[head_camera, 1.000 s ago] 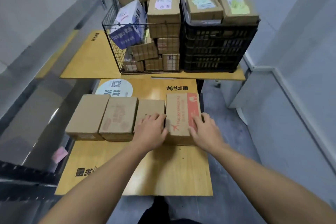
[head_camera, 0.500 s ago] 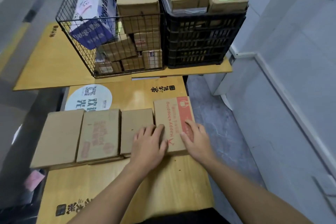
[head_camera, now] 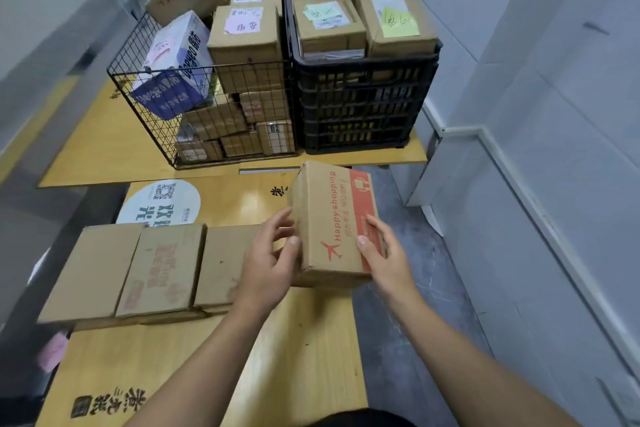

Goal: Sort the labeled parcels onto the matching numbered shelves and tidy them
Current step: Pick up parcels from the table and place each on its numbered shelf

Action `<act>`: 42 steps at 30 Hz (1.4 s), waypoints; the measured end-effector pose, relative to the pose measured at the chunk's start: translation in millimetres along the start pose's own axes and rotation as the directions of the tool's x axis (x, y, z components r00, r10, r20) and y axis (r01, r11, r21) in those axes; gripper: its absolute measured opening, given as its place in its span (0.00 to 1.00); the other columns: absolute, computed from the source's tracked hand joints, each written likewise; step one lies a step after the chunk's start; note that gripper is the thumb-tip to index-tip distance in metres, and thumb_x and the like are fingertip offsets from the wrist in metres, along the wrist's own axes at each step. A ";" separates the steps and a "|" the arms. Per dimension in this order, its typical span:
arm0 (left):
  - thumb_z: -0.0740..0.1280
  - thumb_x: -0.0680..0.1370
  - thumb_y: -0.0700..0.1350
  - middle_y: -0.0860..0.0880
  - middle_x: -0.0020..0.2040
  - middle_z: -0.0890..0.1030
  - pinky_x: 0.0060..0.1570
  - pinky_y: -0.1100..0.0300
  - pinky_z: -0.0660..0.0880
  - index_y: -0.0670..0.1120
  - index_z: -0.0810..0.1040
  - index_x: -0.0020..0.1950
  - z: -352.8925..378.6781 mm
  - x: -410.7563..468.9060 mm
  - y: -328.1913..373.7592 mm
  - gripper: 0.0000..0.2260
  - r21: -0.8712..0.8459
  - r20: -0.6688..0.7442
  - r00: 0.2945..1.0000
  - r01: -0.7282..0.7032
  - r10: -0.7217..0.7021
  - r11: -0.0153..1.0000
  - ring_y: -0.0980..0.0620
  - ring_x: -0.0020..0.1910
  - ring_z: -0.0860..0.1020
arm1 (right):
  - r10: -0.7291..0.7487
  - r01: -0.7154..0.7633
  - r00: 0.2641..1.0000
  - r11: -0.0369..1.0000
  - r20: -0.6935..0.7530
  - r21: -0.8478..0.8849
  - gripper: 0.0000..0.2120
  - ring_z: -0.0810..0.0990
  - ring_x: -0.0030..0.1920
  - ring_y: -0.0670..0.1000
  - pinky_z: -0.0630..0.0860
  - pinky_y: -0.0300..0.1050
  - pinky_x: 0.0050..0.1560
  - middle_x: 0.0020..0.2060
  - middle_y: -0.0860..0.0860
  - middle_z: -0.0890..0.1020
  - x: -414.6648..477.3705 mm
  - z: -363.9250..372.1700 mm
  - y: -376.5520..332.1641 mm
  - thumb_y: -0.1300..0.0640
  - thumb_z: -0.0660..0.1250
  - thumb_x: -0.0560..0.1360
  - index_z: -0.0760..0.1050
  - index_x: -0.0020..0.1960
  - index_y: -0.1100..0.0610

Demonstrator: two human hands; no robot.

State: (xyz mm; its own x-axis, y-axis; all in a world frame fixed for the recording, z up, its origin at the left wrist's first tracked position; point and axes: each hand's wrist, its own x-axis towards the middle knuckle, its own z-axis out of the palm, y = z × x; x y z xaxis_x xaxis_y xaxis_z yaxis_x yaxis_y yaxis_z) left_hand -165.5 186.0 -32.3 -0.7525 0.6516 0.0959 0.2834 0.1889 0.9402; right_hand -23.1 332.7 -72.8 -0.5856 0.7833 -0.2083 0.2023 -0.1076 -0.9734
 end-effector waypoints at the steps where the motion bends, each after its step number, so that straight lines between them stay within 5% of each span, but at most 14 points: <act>1: 0.64 0.80 0.37 0.52 0.61 0.76 0.50 0.74 0.72 0.55 0.71 0.67 3.5 -0.1 0.6 0.19 0.042 -0.023 1.000 -0.013 0.014 0.999 0.60 0.58 0.76 | -0.004 0.004 1.000 0.999 0.011 0.032 0.18 0.78 0.64 0.43 0.79 0.48 0.63 0.65 0.43 0.78 -0.1 -5.9 -1.7 0.51 0.68 0.80 0.72 0.68 0.40; 6: 0.65 0.80 0.43 0.55 0.65 0.70 0.55 0.73 0.66 0.52 0.69 0.71 20.3 -4.3 -6.6 0.19 0.167 -0.054 0.998 0.042 -0.033 0.985 0.56 0.63 0.71 | -0.048 0.045 0.998 0.996 0.032 0.073 0.17 0.79 0.62 0.42 0.80 0.44 0.60 0.63 0.41 0.79 -1.8 -26.6 -3.7 0.55 0.67 0.81 0.73 0.66 0.39; 13: 0.68 0.65 0.72 0.49 0.67 0.75 0.61 0.47 0.76 0.65 0.62 0.71 33.3 -10.6 -1.5 0.37 -0.237 0.073 0.956 0.294 -0.284 0.926 0.51 0.63 0.77 | -0.063 0.058 0.991 0.997 0.114 0.043 0.17 0.79 0.62 0.43 0.79 0.49 0.61 0.64 0.42 0.78 1.8 -36.4 -12.7 0.57 0.61 0.84 0.73 0.64 0.35; 16: 0.72 0.65 0.69 0.51 0.67 0.74 0.59 0.49 0.77 0.65 0.62 0.72 34.5 -10.4 2.9 0.38 -0.236 0.026 0.970 0.241 -0.242 0.941 0.52 0.63 0.76 | -0.035 0.047 0.986 0.996 0.163 -0.073 0.16 0.76 0.65 0.47 0.76 0.52 0.66 0.68 0.46 0.74 7.3 -33.7 -16.5 0.50 0.63 0.82 0.71 0.67 0.34; 20: 0.73 0.74 0.52 0.58 0.61 0.74 0.47 0.59 0.79 0.65 0.62 0.71 32.9 -15.0 10.2 0.30 -0.233 -0.042 0.985 0.151 -0.165 0.961 0.57 0.58 0.77 | -0.029 0.069 0.980 0.978 0.197 -0.198 0.28 0.70 0.68 0.47 0.71 0.49 0.70 0.70 0.48 0.68 5.8 -31.1 -24.3 0.43 0.64 0.81 0.63 0.78 0.46; 25: 0.70 0.70 0.60 0.59 0.61 0.77 0.53 0.54 0.79 0.69 0.67 0.65 32.2 -14.1 12.6 0.25 -0.164 -0.063 0.988 0.132 -0.144 0.978 0.55 0.60 0.77 | -0.097 0.124 0.960 0.988 0.262 -0.088 0.39 0.74 0.66 0.43 0.75 0.51 0.67 0.65 0.41 0.74 -5.0 -23.2 -34.2 0.30 0.65 0.70 0.62 0.76 0.44; 29: 0.69 0.74 0.58 0.54 0.64 0.77 0.54 0.45 0.79 0.66 0.70 0.69 35.8 -13.8 9.8 0.24 -0.132 0.001 0.994 0.110 -0.111 0.985 0.51 0.61 0.78 | -0.124 0.150 0.966 0.983 0.227 -0.101 0.33 0.78 0.61 0.43 0.79 0.48 0.61 0.62 0.42 0.78 -8.2 -19.1 -36.9 0.41 0.70 0.76 0.62 0.76 0.46; 32: 0.65 0.80 0.49 0.52 0.61 0.80 0.56 0.49 0.79 0.59 0.76 0.64 33.6 -12.6 13.2 0.14 -0.258 -0.024 0.988 0.144 -0.155 0.955 0.53 0.59 0.80 | -0.104 0.114 0.982 0.992 0.155 -0.055 0.29 0.77 0.62 0.44 0.78 0.47 0.62 0.64 0.45 0.77 -2.5 -25.5 -37.3 0.48 0.69 0.79 0.63 0.77 0.49; 35: 0.61 0.83 0.44 0.53 0.61 0.79 0.56 0.55 0.78 0.61 0.75 0.61 31.4 -11.2 18.1 0.13 -0.139 -0.088 0.983 0.149 -0.162 0.979 0.58 0.55 0.80 | -0.064 0.055 0.988 0.996 0.139 0.071 0.23 0.80 0.62 0.49 0.79 0.52 0.62 0.64 0.51 0.78 2.2 -31.8 -39.4 0.54 0.66 0.81 0.66 0.74 0.49; 39: 0.64 0.81 0.50 0.56 0.64 0.74 0.64 0.49 0.73 0.62 0.72 0.66 27.7 -8.6 11.0 0.14 0.043 -0.091 0.987 0.136 -0.132 0.990 0.64 0.59 0.73 | -0.066 0.042 0.979 0.991 0.191 0.127 0.20 0.82 0.57 0.50 0.81 0.51 0.56 0.58 0.49 0.81 1.3 -35.9 -43.3 0.59 0.63 0.83 0.68 0.69 0.40; 42: 0.67 0.72 0.67 0.55 0.69 0.72 0.62 0.44 0.74 0.70 0.70 0.67 20.4 -4.4 10.9 0.23 -0.067 -0.023 0.977 0.208 -0.210 0.976 0.53 0.66 0.72 | -0.039 -0.017 0.970 0.974 0.242 0.225 0.19 0.82 0.55 0.52 0.81 0.51 0.50 0.57 0.52 0.82 0.5 -39.9 -42.1 0.57 0.64 0.82 0.71 0.68 0.38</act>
State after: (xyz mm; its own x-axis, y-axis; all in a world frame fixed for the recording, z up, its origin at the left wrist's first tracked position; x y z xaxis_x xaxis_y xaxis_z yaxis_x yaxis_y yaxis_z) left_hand -147.0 200.2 -29.2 -0.8089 0.5800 -0.0963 0.0802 0.2711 0.9592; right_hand -0.6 362.0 -28.1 -0.7654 0.6158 -0.1871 0.0306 -0.2555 -0.9663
